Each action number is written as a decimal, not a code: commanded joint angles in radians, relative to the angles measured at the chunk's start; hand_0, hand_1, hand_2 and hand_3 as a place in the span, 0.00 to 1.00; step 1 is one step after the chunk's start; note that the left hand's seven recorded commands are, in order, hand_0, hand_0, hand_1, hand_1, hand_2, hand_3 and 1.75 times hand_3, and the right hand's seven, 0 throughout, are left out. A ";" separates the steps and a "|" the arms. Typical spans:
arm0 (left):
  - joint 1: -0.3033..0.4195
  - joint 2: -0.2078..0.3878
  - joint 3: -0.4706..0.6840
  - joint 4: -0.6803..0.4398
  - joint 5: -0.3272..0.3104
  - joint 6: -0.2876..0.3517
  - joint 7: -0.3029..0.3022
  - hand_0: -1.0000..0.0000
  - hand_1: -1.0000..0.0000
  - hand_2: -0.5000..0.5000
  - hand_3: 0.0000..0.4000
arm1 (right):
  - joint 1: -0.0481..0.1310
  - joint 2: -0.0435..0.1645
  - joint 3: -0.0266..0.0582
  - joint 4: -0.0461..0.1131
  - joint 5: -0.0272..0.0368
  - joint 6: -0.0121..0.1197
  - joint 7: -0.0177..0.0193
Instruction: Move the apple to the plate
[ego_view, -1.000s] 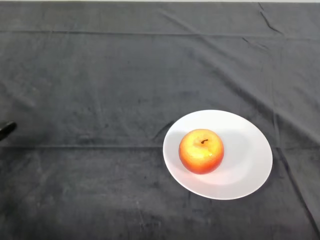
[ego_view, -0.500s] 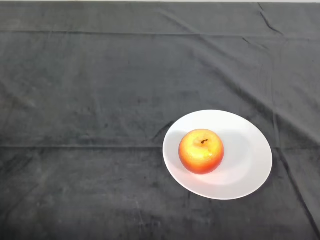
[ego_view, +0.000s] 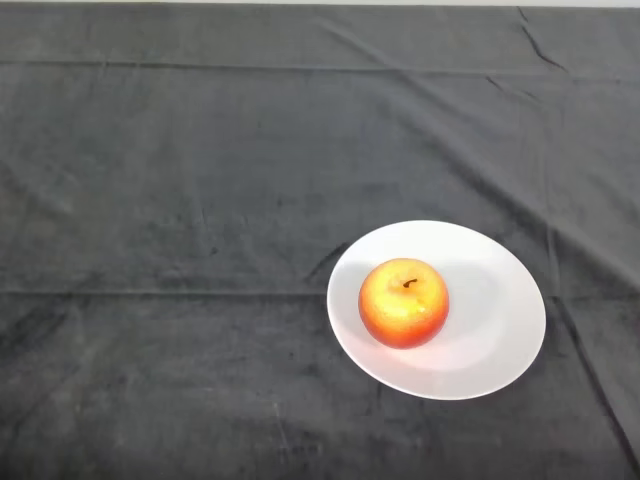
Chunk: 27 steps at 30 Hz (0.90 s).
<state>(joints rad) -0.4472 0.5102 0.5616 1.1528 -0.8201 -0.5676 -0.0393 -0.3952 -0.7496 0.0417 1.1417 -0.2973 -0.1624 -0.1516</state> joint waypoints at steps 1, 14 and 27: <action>0.004 0.051 0.012 0.023 0.008 0.017 0.012 1.00 1.00 0.50 0.00 | 0.038 0.049 0.0129 0.030 0.0022 0.002 -0.0060; 0.001 0.039 0.035 0.010 0.049 0.008 0.047 1.00 1.00 0.50 0.00 | 0.038 0.049 0.0130 0.030 0.0022 0.002 -0.0061; -0.009 0.017 0.039 0.000 0.096 0.003 0.070 1.00 1.00 0.50 0.00 | 0.038 0.049 0.0131 0.030 0.0023 0.002 -0.0061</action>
<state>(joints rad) -0.4480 0.5101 0.6032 1.1527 -0.7551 -0.5669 0.0248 -0.3952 -0.7495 0.0419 1.1425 -0.2973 -0.1624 -0.1516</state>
